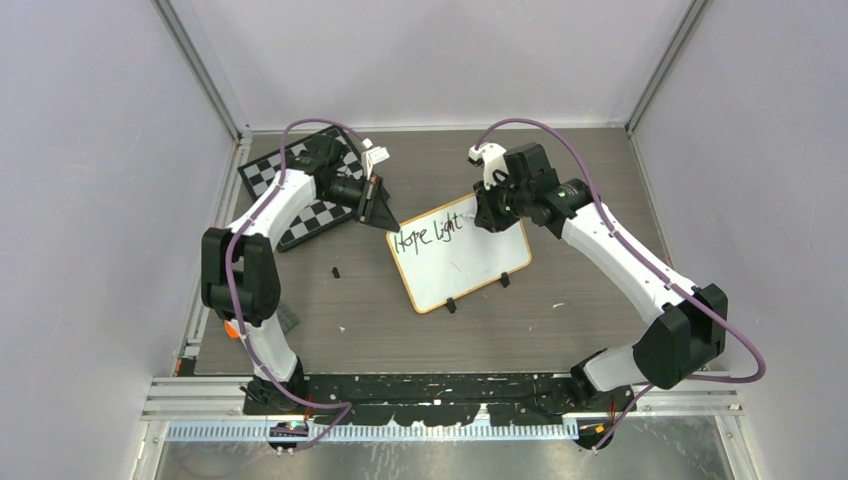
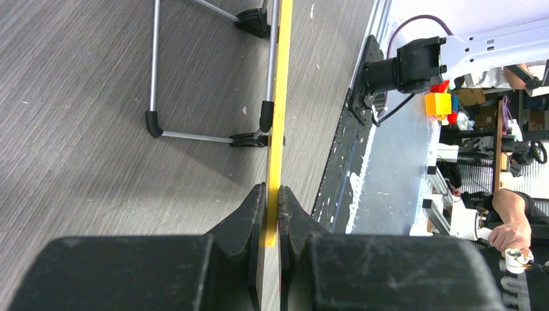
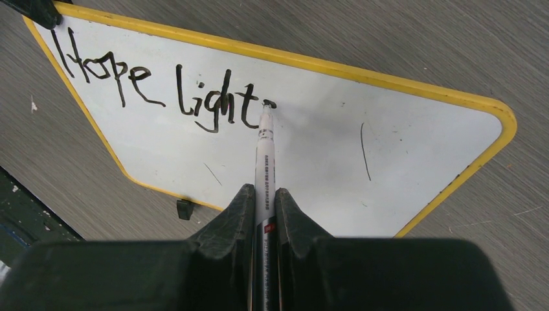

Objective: Write a sentence on the whiteboard

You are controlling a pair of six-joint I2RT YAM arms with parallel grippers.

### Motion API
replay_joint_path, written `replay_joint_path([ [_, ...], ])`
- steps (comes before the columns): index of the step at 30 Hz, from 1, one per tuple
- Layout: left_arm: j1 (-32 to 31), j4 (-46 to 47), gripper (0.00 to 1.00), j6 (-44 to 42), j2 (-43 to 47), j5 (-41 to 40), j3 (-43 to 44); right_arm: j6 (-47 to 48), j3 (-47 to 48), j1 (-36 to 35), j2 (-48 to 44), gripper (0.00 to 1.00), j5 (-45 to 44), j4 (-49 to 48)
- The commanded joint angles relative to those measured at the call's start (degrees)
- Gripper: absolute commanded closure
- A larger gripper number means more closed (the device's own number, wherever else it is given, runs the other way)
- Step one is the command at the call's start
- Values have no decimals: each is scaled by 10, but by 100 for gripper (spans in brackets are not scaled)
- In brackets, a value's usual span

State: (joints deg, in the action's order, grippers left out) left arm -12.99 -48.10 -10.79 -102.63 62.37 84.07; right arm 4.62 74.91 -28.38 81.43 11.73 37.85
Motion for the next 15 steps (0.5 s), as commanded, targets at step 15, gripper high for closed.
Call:
replay_joint_path([
  [15,-12,-7,100,-15,-23,-31,8,19,-16,0,-6,100,-1,-9],
])
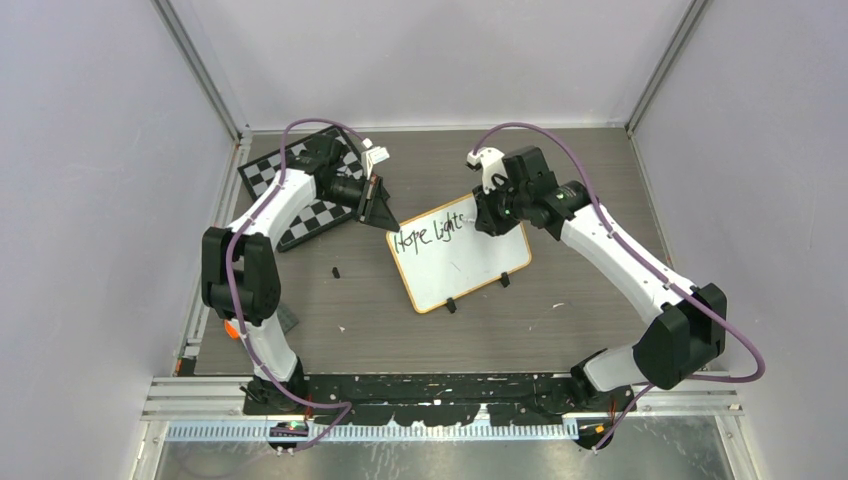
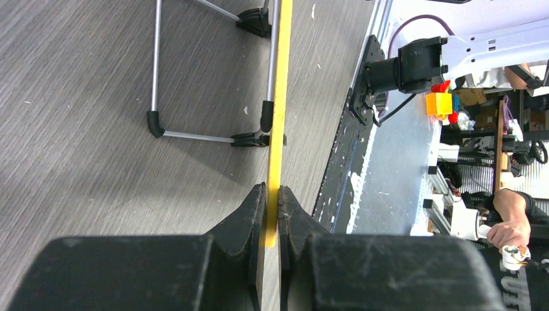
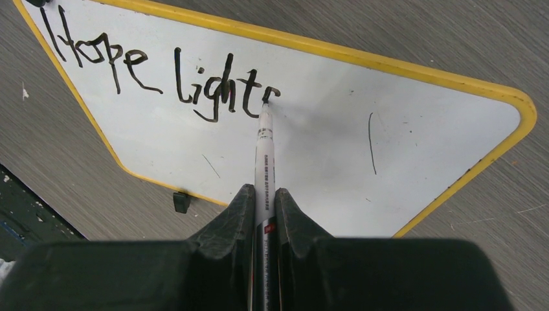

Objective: Write a sentence on the whiteboard

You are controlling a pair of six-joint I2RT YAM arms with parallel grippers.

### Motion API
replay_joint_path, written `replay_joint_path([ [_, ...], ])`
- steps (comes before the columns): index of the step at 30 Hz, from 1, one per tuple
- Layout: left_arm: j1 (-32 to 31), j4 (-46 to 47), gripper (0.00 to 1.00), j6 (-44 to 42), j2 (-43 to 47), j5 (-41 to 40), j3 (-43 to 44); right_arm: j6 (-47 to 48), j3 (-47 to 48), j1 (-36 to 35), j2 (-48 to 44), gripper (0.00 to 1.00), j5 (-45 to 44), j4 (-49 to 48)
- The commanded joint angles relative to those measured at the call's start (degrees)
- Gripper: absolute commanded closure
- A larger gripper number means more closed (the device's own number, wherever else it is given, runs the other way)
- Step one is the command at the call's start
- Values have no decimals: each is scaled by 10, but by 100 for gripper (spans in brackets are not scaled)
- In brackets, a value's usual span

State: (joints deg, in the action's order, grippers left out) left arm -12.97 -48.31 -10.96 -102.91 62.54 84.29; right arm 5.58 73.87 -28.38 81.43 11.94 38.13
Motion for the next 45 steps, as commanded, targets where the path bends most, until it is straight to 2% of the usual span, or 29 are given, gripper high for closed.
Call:
replay_joint_path([
  [1,-13,-5,100,-13,-20,-33,5,11,-7,1,-7,100,-6,-12],
  [21,-13,-6,100,-15,-21,-34,7,19,-27,7,-29,100,-47,0],
  [39,-15,-17,100,-22,-36,-41,24,19,-2,-4,-16,100,33,30],
  [45,-16,-32,100,-31,-44,-44,37,20,29,-3,-30,100,86,61],
])
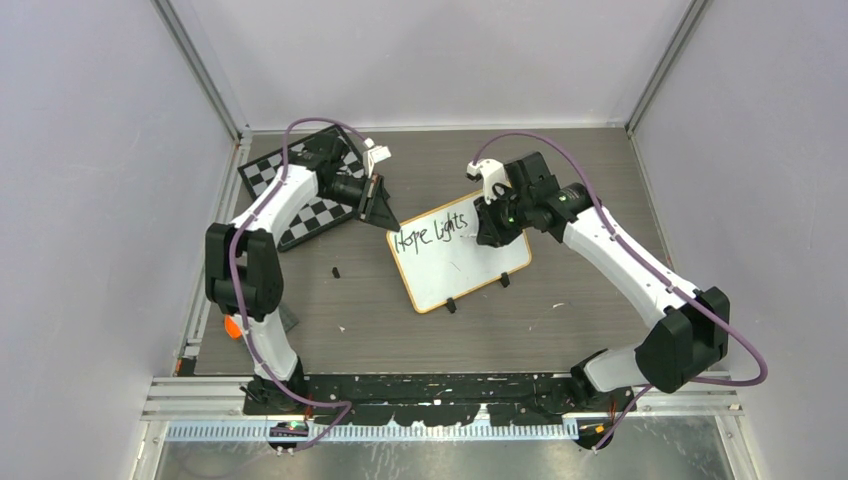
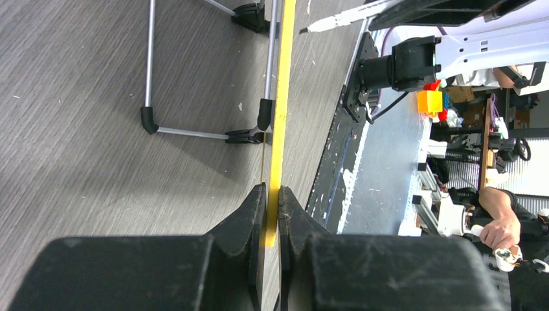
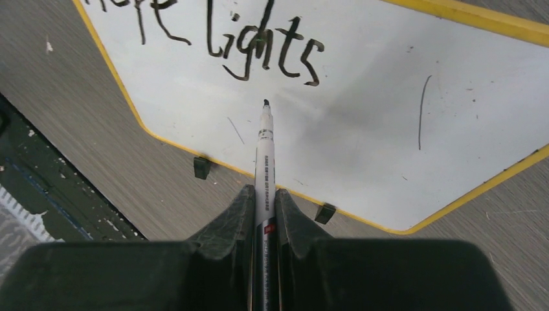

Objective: Write a sentence on the whiteboard

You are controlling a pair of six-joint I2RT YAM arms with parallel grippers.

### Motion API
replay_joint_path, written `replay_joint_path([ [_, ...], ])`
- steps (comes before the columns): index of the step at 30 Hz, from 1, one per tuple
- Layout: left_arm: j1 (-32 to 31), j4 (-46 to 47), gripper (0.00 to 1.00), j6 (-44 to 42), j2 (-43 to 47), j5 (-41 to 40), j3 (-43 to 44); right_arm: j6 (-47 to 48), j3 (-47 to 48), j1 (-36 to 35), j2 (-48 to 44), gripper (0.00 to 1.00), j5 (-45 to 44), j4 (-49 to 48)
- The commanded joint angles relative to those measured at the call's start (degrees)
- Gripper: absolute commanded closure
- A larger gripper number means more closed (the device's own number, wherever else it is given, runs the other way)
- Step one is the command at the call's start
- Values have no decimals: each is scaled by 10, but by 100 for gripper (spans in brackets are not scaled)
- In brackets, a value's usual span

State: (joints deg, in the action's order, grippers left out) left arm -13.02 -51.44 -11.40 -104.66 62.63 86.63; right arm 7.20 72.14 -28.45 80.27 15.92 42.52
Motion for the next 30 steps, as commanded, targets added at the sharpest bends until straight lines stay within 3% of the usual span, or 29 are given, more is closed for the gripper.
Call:
replay_joint_path([
  [1,-16,-6,100,-31,-31,-47,18,3,50,-2,-19,100,51,20],
  [16,-29,-146,99,-139,-104,-83,150,-16,81,34,-10,100,120,41],
  [25,-29,-169,62,-130,-88,-80,173,3,71,115,-20,100,119,37],
  [30,-29,-147,58,-112,-65,-60,151,5,43,118,-31,100,106,13],
])
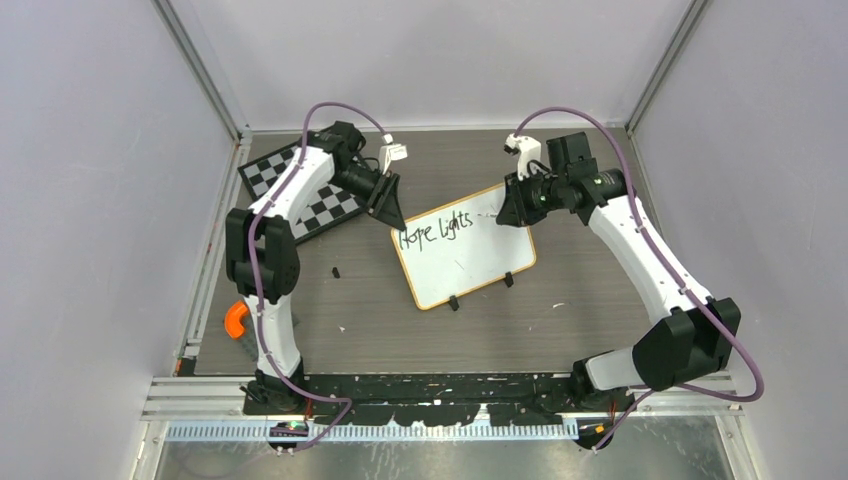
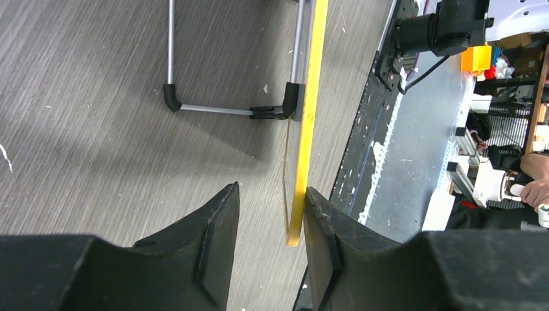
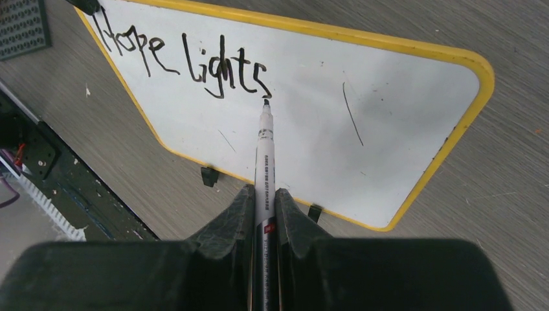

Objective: Write a sentence on the whiteboard

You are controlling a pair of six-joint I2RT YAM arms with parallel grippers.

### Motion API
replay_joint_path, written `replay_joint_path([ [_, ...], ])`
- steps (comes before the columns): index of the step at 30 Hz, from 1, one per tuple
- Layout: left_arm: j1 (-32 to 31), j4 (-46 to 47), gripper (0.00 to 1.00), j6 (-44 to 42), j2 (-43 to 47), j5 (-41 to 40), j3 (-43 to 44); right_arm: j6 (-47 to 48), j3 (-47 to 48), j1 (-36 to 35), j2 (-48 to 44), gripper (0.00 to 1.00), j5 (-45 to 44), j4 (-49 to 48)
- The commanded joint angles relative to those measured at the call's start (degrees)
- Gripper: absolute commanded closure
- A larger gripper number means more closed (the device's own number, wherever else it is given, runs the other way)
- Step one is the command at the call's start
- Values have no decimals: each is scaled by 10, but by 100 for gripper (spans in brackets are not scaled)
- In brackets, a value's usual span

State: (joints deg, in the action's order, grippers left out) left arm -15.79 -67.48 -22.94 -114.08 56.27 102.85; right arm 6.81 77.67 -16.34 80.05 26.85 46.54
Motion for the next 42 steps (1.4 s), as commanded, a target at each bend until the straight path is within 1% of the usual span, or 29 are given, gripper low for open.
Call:
replay_joint_path([
  [1,-1,15,57,3,30,7,-13,8,-17,-4,-30,100,-8,-33],
  [6,-1,12,57,6,27,24,-8,16,-28,-3,-35,100,-48,-54],
  [10,-1,14,56,4,30,45,-5,18,-31,-3,-35,100,-50,-62],
  [15,-12,15,59,4,29,61,4,22,-24,-1,-34,100,-58,-63],
  [20,-28,20,61,5,25,71,12,19,-7,8,-35,100,-35,-51],
  [27,-48,32,59,17,20,72,21,20,15,9,-41,100,25,-11],
  [30,-62,48,60,30,20,51,16,26,17,9,-43,100,17,-3],
  [33,-72,58,65,42,20,32,16,44,10,9,-44,100,-28,-4],
  [38,-72,68,83,55,19,2,15,60,-13,9,-54,100,-71,-19],
  [40,-72,63,89,51,19,-4,16,65,-22,9,-59,100,-74,-21],
  [42,-72,60,95,48,19,-7,19,66,-26,9,-63,100,-59,-22],
])
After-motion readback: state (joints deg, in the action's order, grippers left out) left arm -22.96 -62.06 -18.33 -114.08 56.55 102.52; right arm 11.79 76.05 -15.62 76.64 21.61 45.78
